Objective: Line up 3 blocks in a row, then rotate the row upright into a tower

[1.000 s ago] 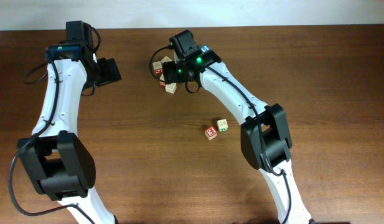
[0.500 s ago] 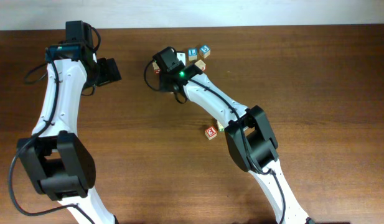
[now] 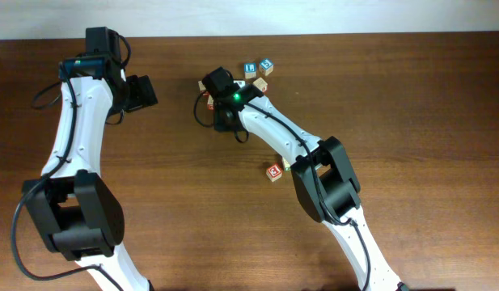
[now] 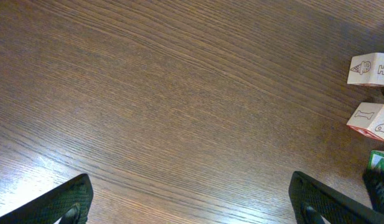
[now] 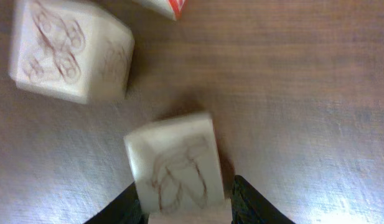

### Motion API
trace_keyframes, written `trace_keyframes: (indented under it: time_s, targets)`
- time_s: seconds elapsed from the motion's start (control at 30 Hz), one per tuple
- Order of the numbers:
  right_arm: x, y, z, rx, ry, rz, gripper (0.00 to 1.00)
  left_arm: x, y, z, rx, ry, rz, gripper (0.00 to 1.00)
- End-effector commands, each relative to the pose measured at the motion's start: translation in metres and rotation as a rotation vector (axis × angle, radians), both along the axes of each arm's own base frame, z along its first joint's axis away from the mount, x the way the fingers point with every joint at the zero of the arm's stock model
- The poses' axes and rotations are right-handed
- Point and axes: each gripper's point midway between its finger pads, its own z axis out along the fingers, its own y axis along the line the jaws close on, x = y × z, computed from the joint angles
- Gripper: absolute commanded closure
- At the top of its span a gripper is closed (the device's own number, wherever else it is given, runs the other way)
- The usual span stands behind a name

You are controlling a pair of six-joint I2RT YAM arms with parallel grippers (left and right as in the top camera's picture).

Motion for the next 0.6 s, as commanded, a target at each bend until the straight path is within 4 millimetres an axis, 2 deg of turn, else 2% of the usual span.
trace_keyframes:
  time_s: [0.0, 0.07, 0.2, 0.3, 0.43, 0.57]
  targets:
    - [-0.01, 0.001, 0.023, 0.013, 0.031, 0.043, 0.59, 0.005, -0.002, 0.004, -0.009, -0.016, 0.007, 0.01]
    - [-0.005, 0.001, 0.026, -0.003, 0.001, 0.085, 0.58, 0.005, -0.002, 0.004, -0.009, -0.016, 0.007, 0.01]
    - [0.015, -0.007, 0.027, -0.098, -0.105, 0.136, 0.49, 0.005, -0.002, 0.004, -0.009, -0.016, 0.007, 0.01]
    - [0.022, -0.003, 0.023, -0.117, -0.136, 0.205, 0.49, 0.005, -0.002, 0.004, -0.009, -0.016, 0.007, 0.01]
    - [0.021, -0.002, 0.022, -0.12, -0.137, 0.216, 0.77, 0.005, -0.002, 0.004, -0.009, -0.016, 0.007, 0.01]
    - [0.011, 0.001, 0.02, -0.093, -0.092, 0.237, 0.78, 0.004, -0.002, 0.003, -0.009, -0.013, 0.007, 0.01]
